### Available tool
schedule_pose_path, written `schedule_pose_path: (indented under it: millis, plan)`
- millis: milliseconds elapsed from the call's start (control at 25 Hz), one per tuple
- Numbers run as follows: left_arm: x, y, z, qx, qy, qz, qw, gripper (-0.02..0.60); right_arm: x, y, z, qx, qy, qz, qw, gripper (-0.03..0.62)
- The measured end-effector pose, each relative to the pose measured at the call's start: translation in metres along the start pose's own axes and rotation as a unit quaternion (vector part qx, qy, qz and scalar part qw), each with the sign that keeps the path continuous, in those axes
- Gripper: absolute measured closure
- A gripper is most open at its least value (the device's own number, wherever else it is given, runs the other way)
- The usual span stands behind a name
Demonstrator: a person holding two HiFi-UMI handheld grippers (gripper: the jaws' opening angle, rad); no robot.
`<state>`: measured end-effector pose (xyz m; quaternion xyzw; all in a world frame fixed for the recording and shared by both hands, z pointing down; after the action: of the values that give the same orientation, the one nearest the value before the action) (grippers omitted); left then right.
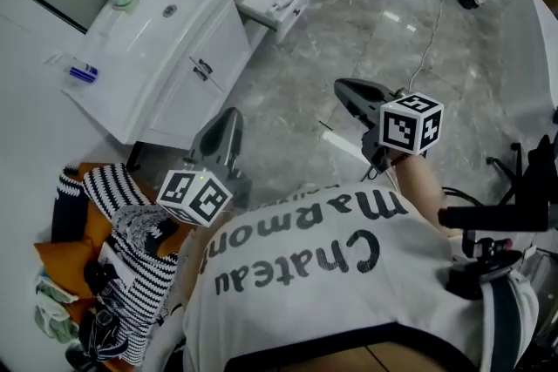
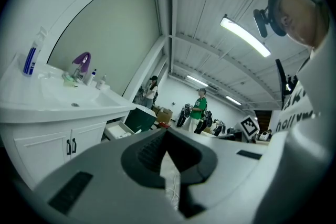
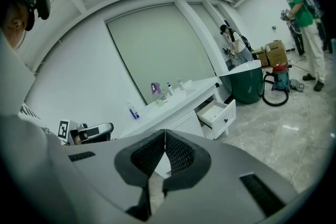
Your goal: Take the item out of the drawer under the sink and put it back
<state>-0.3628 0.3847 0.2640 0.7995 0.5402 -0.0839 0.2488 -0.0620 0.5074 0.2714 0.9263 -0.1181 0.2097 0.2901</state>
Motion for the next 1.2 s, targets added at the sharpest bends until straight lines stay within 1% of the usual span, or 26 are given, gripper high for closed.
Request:
schedule_pose_path:
  millis: [120,280,400,520,600,680,840,960,1200]
  plan:
    - [-0.001,0.021,0.004,-0.005,-0.009,0.004,0.9999,0.577,0.023,0.001,0.007,-0.001,0.012,-0.001,1.000,0.583]
    - [0.000,0.030,0.004,0.008,-0.013,0.000,0.9999,0.577,0.031,-0.001,0.006,0.006,0.018,0.007,1.000,0.583]
    - [0.003,0.034,0.006,0.009,-0.007,-0.004,0.9999,0.577,0.034,-0.005,0.006,0.027,0.028,0.018,0.999,0.583]
    - [0.006,0.037,0.007,-0.005,0.008,-0.012,0.9999,0.577,0.035,-0.004,0.008,0.053,0.050,0.034,0.997,0.583]
    - [0.006,0.037,0.004,-0.013,0.015,-0.015,0.9997,0.577,0.031,0.000,0.007,0.058,0.057,0.047,0.996,0.583]
    - [0.002,0.039,0.002,-0.017,0.014,-0.018,0.9996,0.577,0.027,0.006,0.006,0.057,0.054,0.051,0.996,0.583]
    - [-0.014,0.049,0.003,-0.027,0.013,-0.030,0.9991,0.577,0.024,0.019,0.006,0.056,0.055,0.042,0.996,0.583]
    - [-0.029,0.063,0.007,-0.037,0.005,-0.041,0.9985,0.577,0.027,0.031,0.008,0.046,0.062,0.037,0.996,0.583]
    - [-0.059,0.099,0.034,-0.051,0.008,-0.069,0.9963,0.577,0.041,0.059,0.030,0.052,0.084,0.024,0.995,0.583]
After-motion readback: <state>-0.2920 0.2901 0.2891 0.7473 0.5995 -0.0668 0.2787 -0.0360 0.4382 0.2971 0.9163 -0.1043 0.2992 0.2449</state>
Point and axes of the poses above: the fingertips, and each gripper's own axes: y forward along the fingers, x to its right, z out of its top, the point moved 10 cm from there along -y, backward along the fingers, and after that the axes turned 12 degrees about -x, right-handed, at the moved point
